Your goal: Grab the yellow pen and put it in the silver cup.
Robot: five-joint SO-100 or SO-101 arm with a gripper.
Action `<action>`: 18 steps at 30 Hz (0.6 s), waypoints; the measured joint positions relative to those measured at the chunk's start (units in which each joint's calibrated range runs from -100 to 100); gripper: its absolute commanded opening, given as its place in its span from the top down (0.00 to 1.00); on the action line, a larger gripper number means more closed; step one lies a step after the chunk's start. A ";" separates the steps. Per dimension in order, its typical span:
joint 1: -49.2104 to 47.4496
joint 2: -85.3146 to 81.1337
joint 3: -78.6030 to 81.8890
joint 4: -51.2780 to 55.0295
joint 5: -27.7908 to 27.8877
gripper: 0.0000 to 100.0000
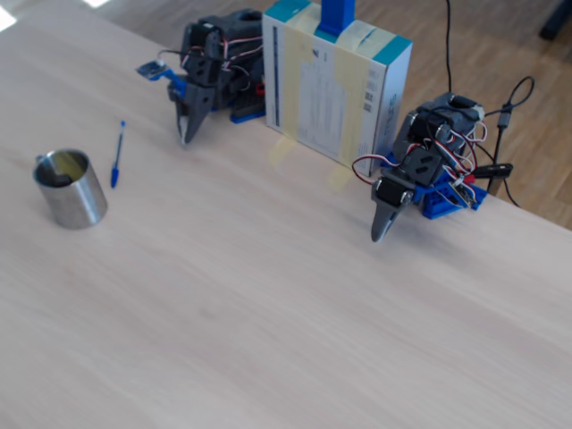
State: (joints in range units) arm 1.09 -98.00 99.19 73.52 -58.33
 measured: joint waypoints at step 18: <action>-0.75 0.00 0.00 0.08 0.00 0.97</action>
State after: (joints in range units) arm 0.33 -98.00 99.19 73.60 -58.33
